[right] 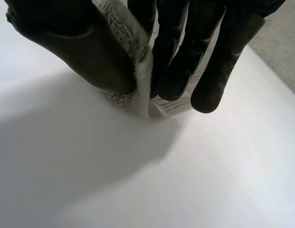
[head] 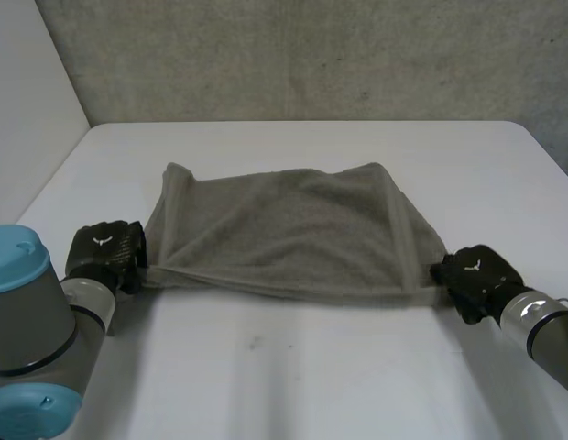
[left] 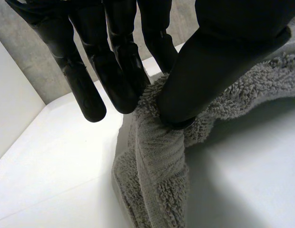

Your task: Fold the towel.

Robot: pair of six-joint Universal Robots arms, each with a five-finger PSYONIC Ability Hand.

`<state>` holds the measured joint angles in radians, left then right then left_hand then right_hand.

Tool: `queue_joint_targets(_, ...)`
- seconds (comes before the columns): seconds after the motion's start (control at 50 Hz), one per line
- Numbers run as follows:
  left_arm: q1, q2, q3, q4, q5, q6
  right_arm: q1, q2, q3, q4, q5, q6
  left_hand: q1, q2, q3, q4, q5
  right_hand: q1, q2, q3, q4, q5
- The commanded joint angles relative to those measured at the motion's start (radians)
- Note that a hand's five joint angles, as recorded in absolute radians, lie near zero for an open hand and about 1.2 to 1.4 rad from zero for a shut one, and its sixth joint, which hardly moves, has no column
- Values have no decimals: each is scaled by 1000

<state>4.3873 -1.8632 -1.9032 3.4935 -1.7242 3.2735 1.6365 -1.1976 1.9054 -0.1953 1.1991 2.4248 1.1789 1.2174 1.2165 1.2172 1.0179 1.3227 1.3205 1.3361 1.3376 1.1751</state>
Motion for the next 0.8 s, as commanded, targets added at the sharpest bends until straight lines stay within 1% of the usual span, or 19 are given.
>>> queue_joint_targets(0.02,0,-2,-14,-1,3,0,-37,-85,0,-53,14,119,97,59,60,59,84,74,76,60,59,47)
queue_joint_targets(0.04,0,-4,-17,-1,12,2,-47,-106,0,-53,14,129,-103,-142,-141,-141,-117,74,76,60,59,47)
queue_joint_targets(0.06,0,-4,-17,-1,12,2,-47,-106,0,-53,14,129,-105,-144,-143,-143,-119,74,76,60,59,47)
queue_joint_targets(0.08,0,-4,-23,-1,27,2,-59,-120,0,-53,13,134,-219,-257,-256,-257,-232,74,76,60,59,47)
queue_joint_targets(0.1,0,-5,-31,-1,46,2,-75,-125,1,-55,7,135,-263,-302,-301,-302,-277,74,76,60,59,47)
queue_joint_targets(0.12,0,-5,-31,-1,46,2,-75,-125,1,-55,7,135,-264,-302,-301,-302,-277,74,76,60,59,47)
queue_joint_targets(0.16,0,-4,-42,-2,86,2,-105,-126,-2,-47,2,134,-307,-346,-345,-346,-321,74,76,60,59,47)
queue_joint_targets(0.26,1,1,-59,-7,121,3,-124,-123,-8,-44,7,120,-311,-349,-348,-349,-324,74,76,60,59,47)
queue_joint_targets(0.44,14,6,-76,-4,123,3,-124,-112,-9,-44,2,117,-308,-346,-345,-346,-321,74,76,60,59,47)
queue_joint_targets(0.48,26,6,-76,-5,123,5,-121,-112,-6,-44,2,117,-296,-335,-334,-334,-310,74,76,60,59,47)
queue_joint_targets(0.6,26,-4,-74,-7,123,23,-122,-119,-9,-42,4,119,-267,-305,-304,-305,-280,74,76,60,59,47)
queue_joint_targets(0.64,27,-7,-77,-7,123,84,-126,-125,-11,-41,5,120,-124,-162,-161,-162,-137,74,76,60,59,47)
queue_joint_targets(0.66,27,-7,-77,-7,123,84,-126,-125,-11,-41,5,120,-123,-161,-160,-161,-136,74,76,60,59,47)
queue_joint_targets(0.7,34,-4,-79,-8,118,161,-129,-126,-16,-41,11,122,73,35,35,35,59,74,76,60,59,47)
queue_joint_targets(0.72,34,-4,-79,-8,118,161,-129,-126,-16,-41,11,122,74,35,36,36,60,74,76,60,59,47)
queue_joint_targets(0.74,43,5,-83,-8,117,194,-130,-128,-17,-42,16,122,181,143,144,143,168,74,76,60,59,47)
queue_joint_targets(0.76,43,6,-83,-8,117,195,-130,-128,-17,-42,16,122,183,144,145,144,169,74,76,60,59,47)
queue_joint_targets(0.8,58,21,-103,-8,120,247,-139,-140,-17,-39,17,125,217,179,180,179,204,74,76,60,59,47)
